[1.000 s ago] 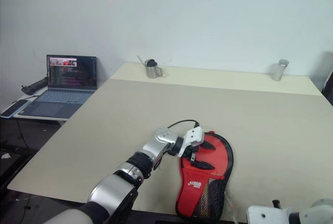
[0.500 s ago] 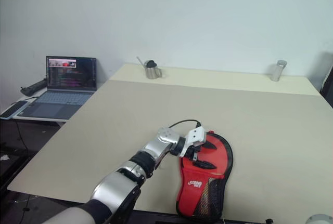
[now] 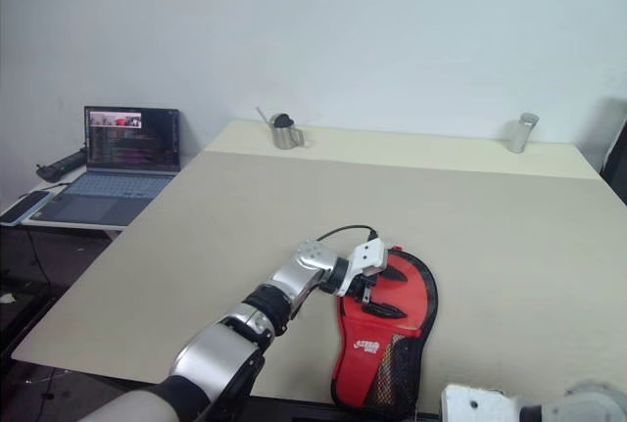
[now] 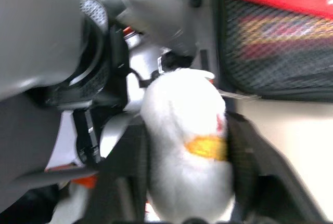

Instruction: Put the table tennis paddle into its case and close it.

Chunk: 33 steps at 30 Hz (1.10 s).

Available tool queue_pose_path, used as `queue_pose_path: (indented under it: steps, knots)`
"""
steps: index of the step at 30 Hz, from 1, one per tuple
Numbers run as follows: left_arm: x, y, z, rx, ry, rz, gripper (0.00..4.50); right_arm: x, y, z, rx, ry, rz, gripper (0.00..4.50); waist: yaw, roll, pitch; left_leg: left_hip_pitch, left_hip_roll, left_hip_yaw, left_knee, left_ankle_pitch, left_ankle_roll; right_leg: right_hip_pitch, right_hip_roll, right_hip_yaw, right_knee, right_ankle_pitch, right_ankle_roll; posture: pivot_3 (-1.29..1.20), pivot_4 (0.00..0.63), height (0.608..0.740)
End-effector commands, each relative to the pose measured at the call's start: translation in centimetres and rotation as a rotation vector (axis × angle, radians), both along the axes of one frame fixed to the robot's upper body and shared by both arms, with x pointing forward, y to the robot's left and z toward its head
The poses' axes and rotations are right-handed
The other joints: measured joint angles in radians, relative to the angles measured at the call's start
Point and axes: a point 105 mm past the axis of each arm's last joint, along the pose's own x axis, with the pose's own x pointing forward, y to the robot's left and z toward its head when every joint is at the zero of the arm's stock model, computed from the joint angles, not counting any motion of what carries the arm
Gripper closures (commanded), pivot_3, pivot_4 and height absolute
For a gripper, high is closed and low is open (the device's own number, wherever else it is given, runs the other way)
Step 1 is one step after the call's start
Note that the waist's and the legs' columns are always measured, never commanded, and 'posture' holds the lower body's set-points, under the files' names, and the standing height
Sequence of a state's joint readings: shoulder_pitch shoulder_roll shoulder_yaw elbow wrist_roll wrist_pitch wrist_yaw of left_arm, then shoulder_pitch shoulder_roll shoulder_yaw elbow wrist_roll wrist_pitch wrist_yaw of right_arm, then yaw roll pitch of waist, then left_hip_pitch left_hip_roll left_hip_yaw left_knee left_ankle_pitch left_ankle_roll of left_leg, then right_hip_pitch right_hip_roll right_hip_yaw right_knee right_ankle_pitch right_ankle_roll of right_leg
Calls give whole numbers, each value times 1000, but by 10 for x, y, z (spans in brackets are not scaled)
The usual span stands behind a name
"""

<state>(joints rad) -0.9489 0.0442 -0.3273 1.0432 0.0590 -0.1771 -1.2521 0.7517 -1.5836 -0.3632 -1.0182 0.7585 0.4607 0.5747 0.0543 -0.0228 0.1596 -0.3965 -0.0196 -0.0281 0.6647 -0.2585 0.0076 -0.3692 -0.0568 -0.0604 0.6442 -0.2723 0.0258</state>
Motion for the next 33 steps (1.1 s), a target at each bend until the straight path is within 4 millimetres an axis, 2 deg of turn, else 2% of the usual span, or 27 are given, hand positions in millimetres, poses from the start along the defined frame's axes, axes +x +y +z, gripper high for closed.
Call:
queue_pose_path:
  steps: [1, 4, 8, 14, 18, 25, 28, 33]
  knots:
    - [-5, 15, -26, 74, 53, 35, 367, 3, 6, 15, 42, 9, -18, 1007, -1, -1, 0, 0, 0, 0, 0, 0, 0, 0, 0, 0, 0, 0, 0, 0, 150, 740]
    - [-4, 21, -28, 69, 57, 67, 367, 19, 1, 31, 76, 1, -55, 8, -5, 0, 0, 0, 0, 0, 0, 0, 0, 0, 0, 0, 0, 0, 0, 0, 150, 740]
    - [-2, 28, -28, 56, 58, 102, 367, 36, -5, 41, 89, -17, -75, 8, -10, 0, 0, 1, 1, 0, 0, 0, 0, 0, 0, 1, 0, 0, 0, 0, 150, 740]
    - [-5, 37, -19, 6, 55, 115, 367, 81, -21, 44, 139, -121, -191, 8, -32, 1, 0, 1, 2, 1, -1, 0, 0, -1, 0, 1, 0, 0, -1, 0, 150, 740]
    - [-8, 54, 7, -61, 36, 112, 367, 121, -38, 43, 157, -255, -283, 8, -43, 1, 1, 1, 2, 3, -2, 0, 0, -3, 1, 4, 2, 1, -3, 0, 150, 740]
    - [-20, 95, 64, -172, -16, 154, 367, 166, -41, 54, 364, -411, -364, 8, -48, 4, 5, -2, 3, 3, -2, 0, 0, -8, 2, 6, 4, 3, -6, 0, 150, 740]
    - [-25, 116, 76, -209, -20, 241, 367, 180, -43, 54, 398, -412, -340, 8, -48, 6, 6, -2, 2, 4, -2, 0, 0, -8, 2, 7, 4, 3, -6, 0, 150, 740]
    - [-29, 132, 83, -259, -37, 401, 367, 205, -58, 61, 437, -413, -347, 8, -48, 8, 7, -2, 2, 5, -2, 0, 0, -9, 2, 8, 4, 3, -6, 0, 150, 740]
